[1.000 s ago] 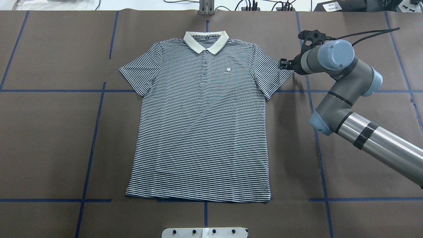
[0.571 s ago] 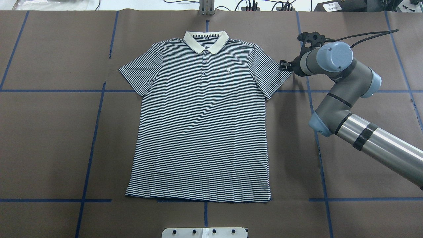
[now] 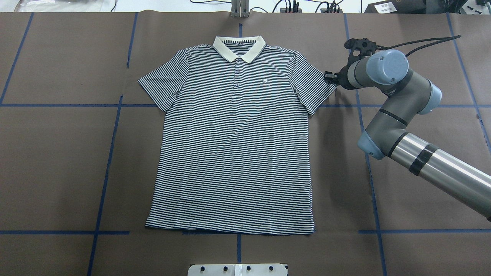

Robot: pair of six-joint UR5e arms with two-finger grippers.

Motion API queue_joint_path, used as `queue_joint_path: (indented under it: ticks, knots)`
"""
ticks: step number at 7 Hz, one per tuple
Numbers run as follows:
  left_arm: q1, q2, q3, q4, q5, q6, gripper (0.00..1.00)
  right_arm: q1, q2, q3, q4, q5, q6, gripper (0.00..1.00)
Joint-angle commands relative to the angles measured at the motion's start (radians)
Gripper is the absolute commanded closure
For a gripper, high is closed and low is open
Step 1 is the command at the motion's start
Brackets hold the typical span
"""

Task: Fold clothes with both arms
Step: 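Fold the sleeve nearest the right gripper inward onto the shirt body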

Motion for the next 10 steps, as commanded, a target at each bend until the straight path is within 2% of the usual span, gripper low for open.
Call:
queue_joint_path:
  ticks: [1,2,3,5,6,8,10]
  knots:
    - [0.000,0.000,0.000,0.000,0.000,0.000,0.00,-0.002,0.014,0.008,-0.022,0.001,0.001,1.00]
    - [0.000,0.000,0.000,0.000,0.000,0.000,0.00,-0.002,0.027,0.032,-0.066,0.001,0.002,1.00]
    - [0.000,0.000,0.001,0.001,0.000,0.000,0.00,-0.005,0.065,0.089,-0.197,-0.002,0.018,1.00]
    - [0.000,0.002,0.003,0.001,0.000,0.000,0.00,-0.068,0.224,0.092,-0.414,-0.106,0.144,1.00]
    - [-0.001,0.000,0.003,0.001,0.000,0.000,0.00,-0.094,0.287,0.063,-0.430,-0.145,0.195,1.00]
    - [0.000,0.000,0.001,0.001,0.000,0.000,0.00,-0.125,0.407,-0.067,-0.426,-0.203,0.234,1.00]
    - [0.000,0.002,0.000,0.001,-0.002,0.000,0.00,-0.151,0.429,-0.089,-0.421,-0.228,0.233,1.00]
